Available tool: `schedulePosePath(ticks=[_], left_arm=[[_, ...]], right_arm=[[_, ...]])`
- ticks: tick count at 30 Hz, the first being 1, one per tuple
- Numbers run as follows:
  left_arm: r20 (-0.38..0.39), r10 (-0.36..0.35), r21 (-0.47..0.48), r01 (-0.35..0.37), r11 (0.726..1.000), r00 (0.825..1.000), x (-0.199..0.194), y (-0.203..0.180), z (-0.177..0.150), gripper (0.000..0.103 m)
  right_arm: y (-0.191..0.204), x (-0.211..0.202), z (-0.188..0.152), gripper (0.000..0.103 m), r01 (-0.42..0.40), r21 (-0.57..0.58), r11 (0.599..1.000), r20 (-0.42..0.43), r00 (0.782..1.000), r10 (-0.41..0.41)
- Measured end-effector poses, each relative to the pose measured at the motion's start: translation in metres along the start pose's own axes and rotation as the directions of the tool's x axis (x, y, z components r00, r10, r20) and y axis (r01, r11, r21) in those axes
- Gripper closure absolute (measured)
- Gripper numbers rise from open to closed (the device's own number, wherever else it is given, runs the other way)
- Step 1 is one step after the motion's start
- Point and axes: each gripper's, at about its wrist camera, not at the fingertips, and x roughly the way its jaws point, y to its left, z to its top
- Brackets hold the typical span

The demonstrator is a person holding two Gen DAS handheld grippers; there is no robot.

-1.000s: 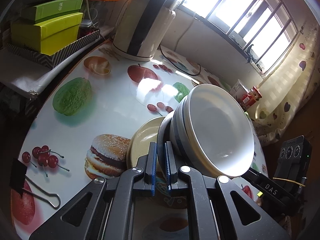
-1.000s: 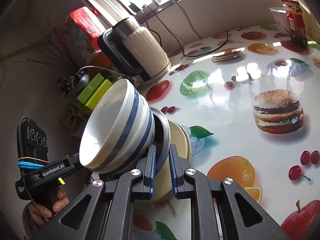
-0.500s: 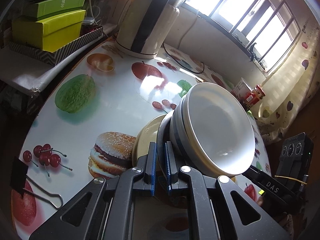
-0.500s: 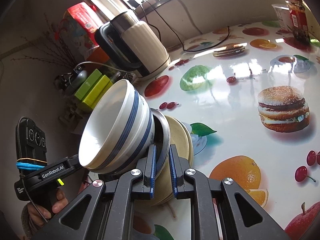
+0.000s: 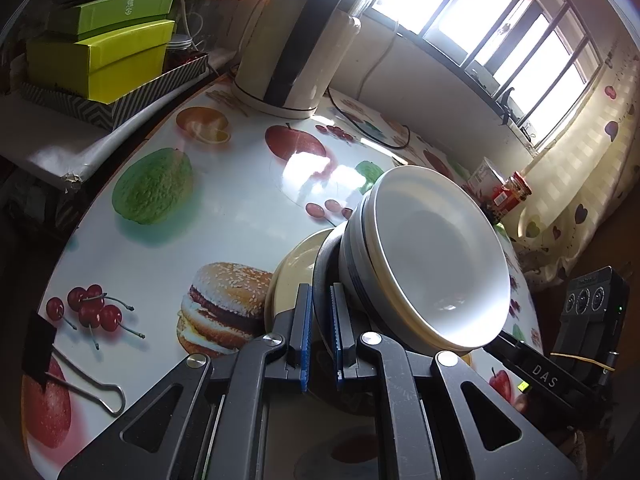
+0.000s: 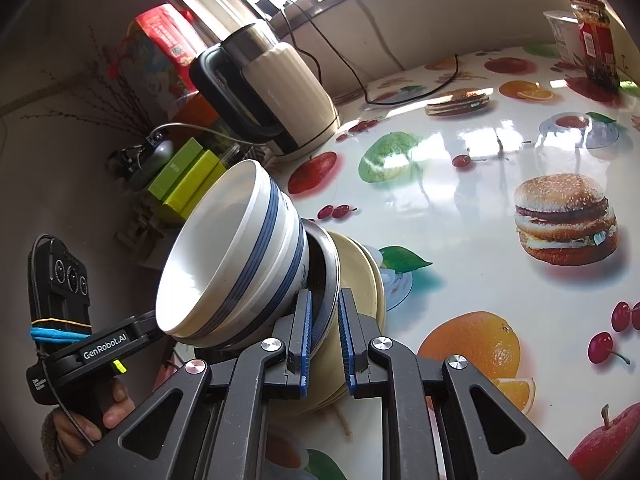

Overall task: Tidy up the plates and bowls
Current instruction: 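Lower the steel bowl onto the beige plate stack with both tools, then open both tools to release the steel bowl on the plates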

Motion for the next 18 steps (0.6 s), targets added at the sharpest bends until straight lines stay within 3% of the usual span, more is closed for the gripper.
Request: schedulePosePath(ticks=[14,18], left_arm=[[0.006,0.04,0.034,-0.041,0.999,0.999,-0.002,-0.006,-0.002,0.091],[0.008,0.058,0.039,-0.058,0.998,0.998,-0.003,-0.006,-0.003,0.087]], right_arm=[[0.0,-0.009,0.002,0.088,0.029,-0.018,0.999,0.023,0.999,-0.029],[-0.002,-0.014,0.002,0.081,0.039,-0.01,0.999,0.032,0.999,-0.039]])
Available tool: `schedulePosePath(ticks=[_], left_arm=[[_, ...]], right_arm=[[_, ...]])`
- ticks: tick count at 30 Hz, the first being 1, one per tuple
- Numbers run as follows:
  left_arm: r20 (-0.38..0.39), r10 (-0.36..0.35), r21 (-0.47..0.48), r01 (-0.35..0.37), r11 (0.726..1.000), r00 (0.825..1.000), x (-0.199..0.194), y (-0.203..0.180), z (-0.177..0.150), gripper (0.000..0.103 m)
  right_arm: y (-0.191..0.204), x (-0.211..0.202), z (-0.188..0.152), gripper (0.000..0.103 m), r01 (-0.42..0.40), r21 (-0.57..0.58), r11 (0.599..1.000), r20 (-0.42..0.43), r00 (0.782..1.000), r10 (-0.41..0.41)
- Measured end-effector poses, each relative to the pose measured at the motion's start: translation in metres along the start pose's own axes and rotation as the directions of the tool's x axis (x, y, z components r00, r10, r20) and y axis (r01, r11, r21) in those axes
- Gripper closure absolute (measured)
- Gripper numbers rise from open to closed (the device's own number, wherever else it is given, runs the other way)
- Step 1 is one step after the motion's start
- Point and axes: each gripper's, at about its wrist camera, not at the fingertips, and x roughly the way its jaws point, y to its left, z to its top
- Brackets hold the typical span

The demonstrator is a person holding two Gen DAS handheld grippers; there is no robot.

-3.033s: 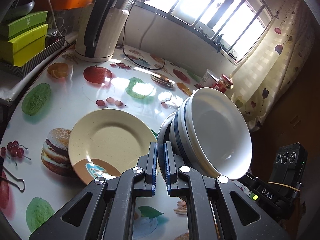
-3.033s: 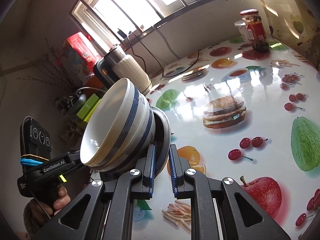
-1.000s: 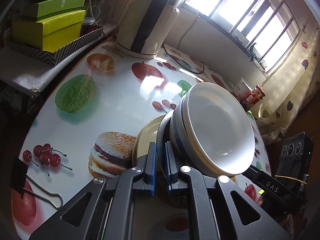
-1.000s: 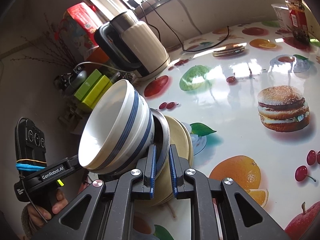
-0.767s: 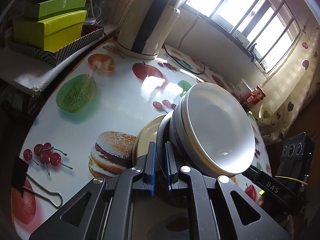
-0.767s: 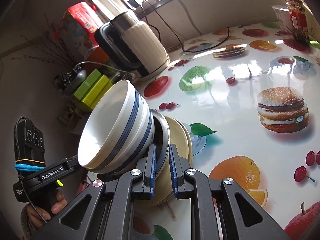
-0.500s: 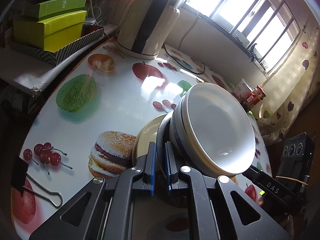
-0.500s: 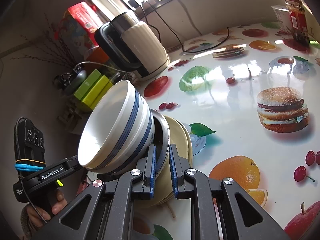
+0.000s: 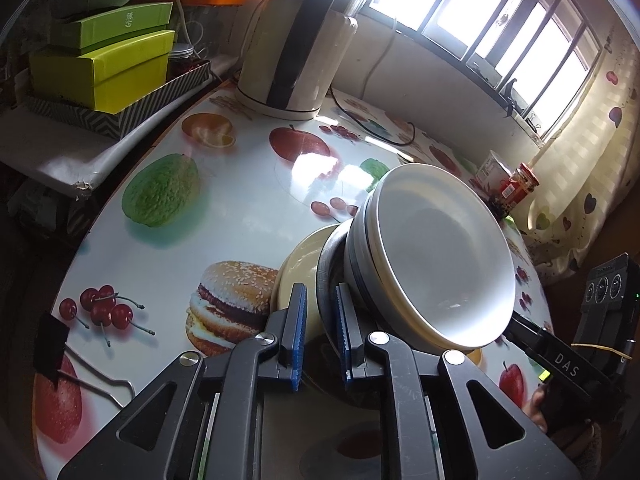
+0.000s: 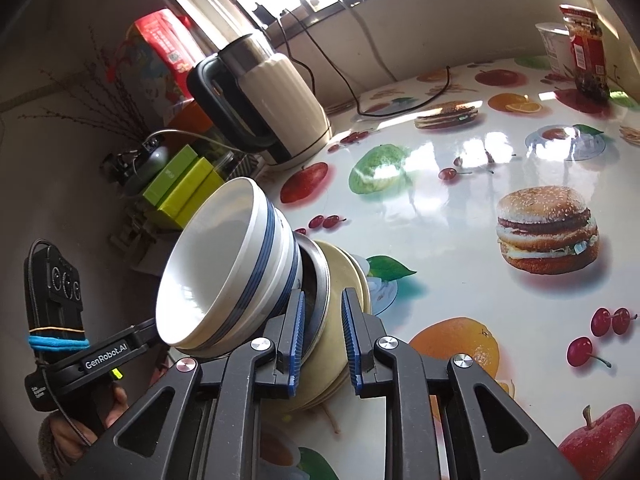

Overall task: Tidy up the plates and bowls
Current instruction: 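Open both tools to release the steel bowl on the plates, then withdraw both tools from the stacked dishes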

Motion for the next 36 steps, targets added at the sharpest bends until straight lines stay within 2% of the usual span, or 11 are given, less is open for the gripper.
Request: schedulePosePath(ticks=[6,11,16,19,22,28,32,36], left_arm=[[0.016,0.035,0.009,-0.035,0.999,0.999,-0.007,0.0,-0.002,0.078],[0.03,0.047,0.012,-0.047,0.999,0.998,-0.015,0.002,-0.005,0.066],[0.064,0.078,0.052,-0.081,0.995,0.995,-0.027,-0.004,-0.013,0.063],[0.09,0.093,0.085,-0.1,0.991,0.992,-0.036,-0.009,-0.02,0.059],[0.098,0.11,0.091,-0.119,0.989,0.989,-0.041,-0.011,-0.028,0.059],[0.099,0.11,0.106,-0.12,0.987,0.989,-0.046,-0.015,-0.044,0.058],[0.13,0.172,0.15,-0.19,0.97,0.977,-0.049,-0.02,-0.058,0.058],[0.112,0.19,0.154,-0.206,0.966,0.975,-0.044,-0.02,-0.071,0.058]], right_arm=[[0.001,-0.005,-0.003,0.074,0.013,-0.006,1.0,0.009,1.0,-0.013],[0.005,-0.013,-0.006,0.067,0.021,-0.018,1.0,0.025,0.999,-0.02],[0.01,-0.022,-0.011,0.061,0.031,-0.033,0.999,0.041,0.999,-0.03],[0.017,-0.03,-0.017,0.056,0.081,-0.074,0.994,0.063,0.995,-0.076],[0.027,-0.038,-0.025,0.051,0.117,-0.14,0.983,0.085,0.991,-0.106],[0.04,-0.046,-0.038,0.047,0.153,-0.189,0.97,0.105,0.985,-0.135],[0.044,-0.052,-0.046,0.042,0.173,-0.197,0.965,0.118,0.981,-0.151],[0.044,-0.054,-0.057,0.034,0.201,-0.19,0.961,0.119,0.976,-0.181]])
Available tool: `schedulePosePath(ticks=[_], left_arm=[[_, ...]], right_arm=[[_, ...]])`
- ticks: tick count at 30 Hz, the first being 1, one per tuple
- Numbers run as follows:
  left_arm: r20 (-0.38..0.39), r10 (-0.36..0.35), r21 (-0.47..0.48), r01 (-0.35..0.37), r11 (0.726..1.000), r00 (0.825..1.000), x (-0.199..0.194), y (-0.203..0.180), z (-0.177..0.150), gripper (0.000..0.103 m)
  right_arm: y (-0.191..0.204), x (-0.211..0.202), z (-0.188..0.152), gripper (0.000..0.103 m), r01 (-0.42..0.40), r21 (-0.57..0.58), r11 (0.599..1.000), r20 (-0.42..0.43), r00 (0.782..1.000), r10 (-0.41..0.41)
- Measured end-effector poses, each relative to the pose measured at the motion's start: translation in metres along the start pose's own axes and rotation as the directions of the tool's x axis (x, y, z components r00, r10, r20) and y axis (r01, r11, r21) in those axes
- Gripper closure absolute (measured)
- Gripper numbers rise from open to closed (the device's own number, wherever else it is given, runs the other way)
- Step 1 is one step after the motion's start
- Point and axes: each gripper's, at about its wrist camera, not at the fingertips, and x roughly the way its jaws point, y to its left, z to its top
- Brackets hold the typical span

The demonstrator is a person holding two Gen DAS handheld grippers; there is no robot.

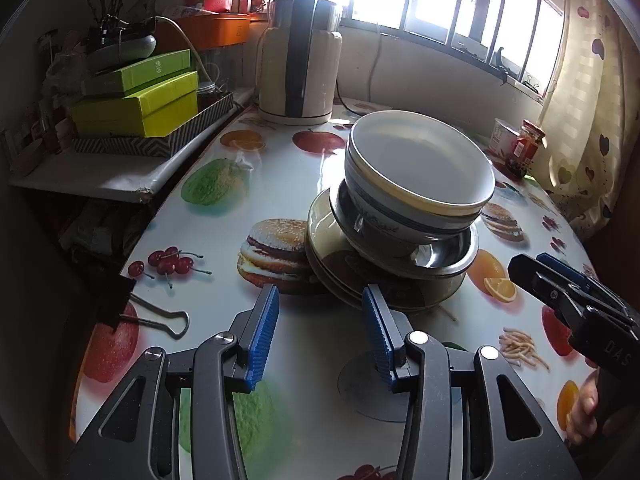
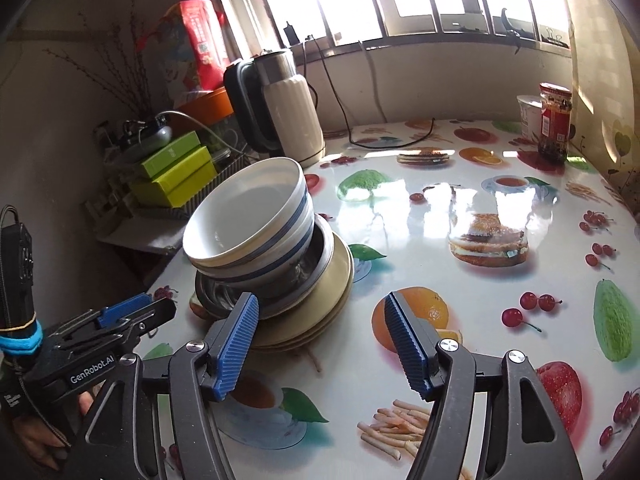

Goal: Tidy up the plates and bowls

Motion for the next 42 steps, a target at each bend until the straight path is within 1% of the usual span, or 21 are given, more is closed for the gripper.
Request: schedulePosePath(ticks=[3,7,11,15,20,28,42], left_arm=[[0.008,0.035,0.028,-0.035,0.999,0.999,0.001,-0.005,-0.009,0.058],[-0.019,0.04,0.024,-0.039,0.999,0.999,0.007,-0.007,-0.02,0.058],[-0.058,0.052,0.026,-0.05,0.998,0.997,0.016,-0.01,-0.033,0.058],[-0.087,0.061,0.033,-0.058,0.998,0.994,0.022,-0.013,-0.039,0.058],[-0.106,0.058,0.043,-0.053,0.998,0.993,0.027,-0.018,-0.042,0.058],[-0.099,0.08,0.065,-0.074,0.995,0.992,0.028,-0.025,-0.045,0.057],[-0.089,0.095,0.051,-0.091,0.995,0.991,0.028,-0.026,-0.046,0.057]], right_arm=[[0.003,0.0,-0.008,0.032,0.036,-0.016,0.999,-0.009,0.999,-0.036],[0.003,0.002,-0.017,0.029,0.053,-0.005,0.999,-0.032,0.998,-0.053],[0.0,0.006,-0.028,0.026,0.096,0.009,0.995,-0.066,0.993,-0.096],[-0.006,0.013,-0.037,0.026,0.112,0.027,0.993,-0.107,0.988,-0.109],[-0.006,0.022,-0.044,0.026,0.143,0.012,0.99,-0.144,0.98,-0.14],[-0.008,0.03,-0.051,0.026,0.173,0.0,0.985,-0.177,0.969,-0.171],[-0.002,0.032,-0.055,0.022,0.209,-0.034,0.977,-0.175,0.961,-0.212]])
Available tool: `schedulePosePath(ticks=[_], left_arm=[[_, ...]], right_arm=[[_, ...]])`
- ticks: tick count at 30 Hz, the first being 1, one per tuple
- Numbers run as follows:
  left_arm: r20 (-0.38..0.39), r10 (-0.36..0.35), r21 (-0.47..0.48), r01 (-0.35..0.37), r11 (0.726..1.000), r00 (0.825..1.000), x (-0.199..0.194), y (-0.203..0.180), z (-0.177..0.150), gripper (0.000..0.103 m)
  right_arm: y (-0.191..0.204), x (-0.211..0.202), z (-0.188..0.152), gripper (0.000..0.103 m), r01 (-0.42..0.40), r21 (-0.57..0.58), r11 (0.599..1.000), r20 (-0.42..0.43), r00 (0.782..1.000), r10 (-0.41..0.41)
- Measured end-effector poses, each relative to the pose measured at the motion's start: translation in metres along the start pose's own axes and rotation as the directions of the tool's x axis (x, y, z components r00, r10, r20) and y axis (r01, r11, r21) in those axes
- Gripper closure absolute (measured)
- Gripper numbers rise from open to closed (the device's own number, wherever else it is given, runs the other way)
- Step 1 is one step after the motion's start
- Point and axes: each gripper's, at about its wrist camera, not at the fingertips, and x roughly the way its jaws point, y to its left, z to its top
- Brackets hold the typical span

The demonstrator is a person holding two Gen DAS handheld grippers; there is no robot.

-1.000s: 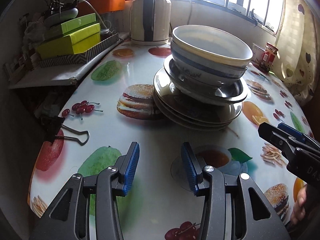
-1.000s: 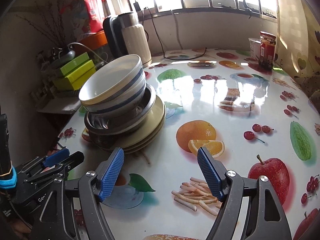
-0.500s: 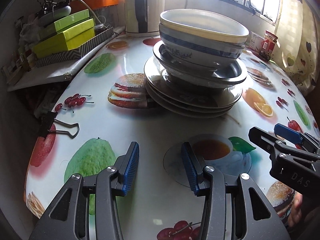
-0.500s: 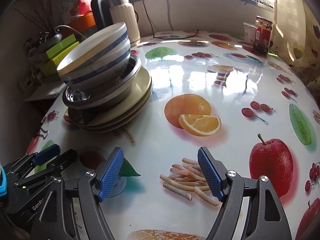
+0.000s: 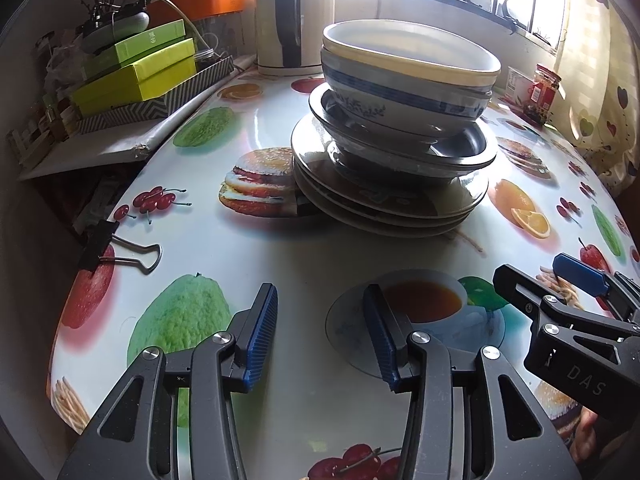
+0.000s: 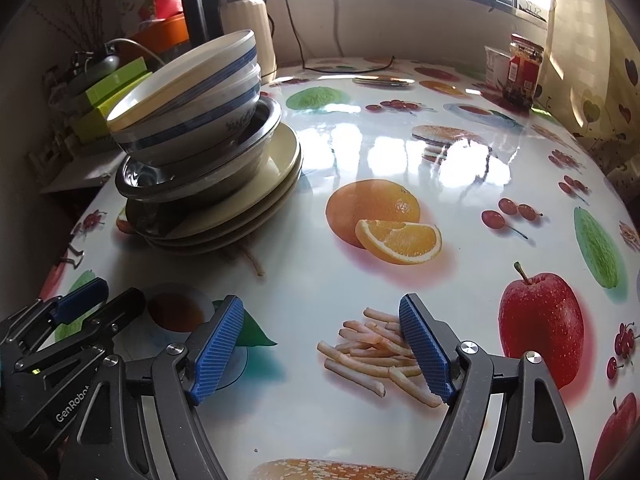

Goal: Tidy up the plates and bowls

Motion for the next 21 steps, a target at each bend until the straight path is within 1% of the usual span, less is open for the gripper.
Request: schedulePosePath(ticks=[21], left_arm=[[0.007,0.005,-0.006,-0.005,1.0,1.0,-0.0001,0.0001,0.0007,0.057]], right_arm=[[-0.0005,-0.0001,-0.0007,0.019,-0.006,0.004,1.0,0.004,1.0,0.006]])
